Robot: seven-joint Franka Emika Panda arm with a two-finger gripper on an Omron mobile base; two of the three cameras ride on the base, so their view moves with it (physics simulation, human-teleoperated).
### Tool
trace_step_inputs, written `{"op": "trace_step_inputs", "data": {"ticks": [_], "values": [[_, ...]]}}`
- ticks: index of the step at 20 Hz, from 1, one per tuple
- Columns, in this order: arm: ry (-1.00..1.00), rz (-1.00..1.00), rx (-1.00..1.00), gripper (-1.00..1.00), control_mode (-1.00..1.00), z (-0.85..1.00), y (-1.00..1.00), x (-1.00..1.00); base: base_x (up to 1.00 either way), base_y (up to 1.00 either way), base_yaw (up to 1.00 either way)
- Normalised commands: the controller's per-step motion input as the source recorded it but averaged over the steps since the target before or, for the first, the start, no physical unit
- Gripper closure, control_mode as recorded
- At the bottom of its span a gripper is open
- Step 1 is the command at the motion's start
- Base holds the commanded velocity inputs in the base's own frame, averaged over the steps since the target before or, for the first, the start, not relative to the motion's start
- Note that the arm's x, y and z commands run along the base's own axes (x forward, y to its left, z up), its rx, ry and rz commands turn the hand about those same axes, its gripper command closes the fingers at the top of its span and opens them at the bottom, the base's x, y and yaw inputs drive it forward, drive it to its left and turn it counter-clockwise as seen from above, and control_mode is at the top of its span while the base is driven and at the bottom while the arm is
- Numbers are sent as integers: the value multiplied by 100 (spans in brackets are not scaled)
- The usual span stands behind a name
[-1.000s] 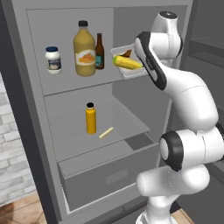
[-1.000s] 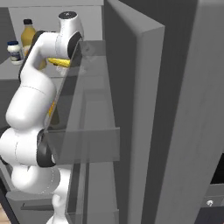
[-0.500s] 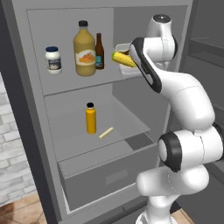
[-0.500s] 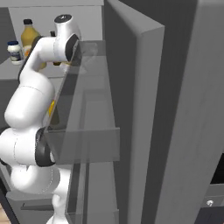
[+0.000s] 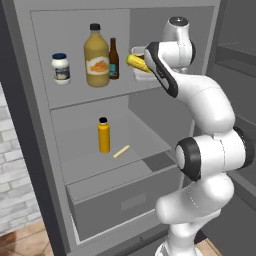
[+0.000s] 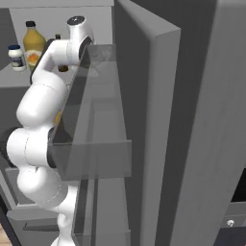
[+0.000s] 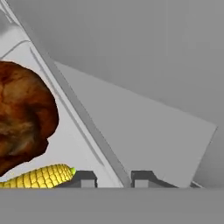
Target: Place the tupperware on the top shelf of the fridge. Make space for the tupperware among the existing items by rearranging them on the shelves if needed. Close the fridge door when finished.
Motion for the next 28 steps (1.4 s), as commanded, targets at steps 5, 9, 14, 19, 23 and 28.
{"op": "trace_step_inputs", "data": {"ticks": [5, 9, 14, 19, 23, 28], "values": [[-19, 0, 0, -100, -100, 0, 0, -6, 0, 0, 0], [-28, 0, 0, -100, -100, 0, 13, -77, 0, 0, 0], [-35, 0, 0, -100, -100, -7, 46, -100, 0, 0, 0], [-16, 3, 0, -100, -100, -8, 68, -100, 0, 0, 0], [0, 7, 0, -100, -100, -2, 70, -100, 0, 0, 0], [5, 10, 0, -100, -100, 16, 41, -100, 0, 0, 0]]}}
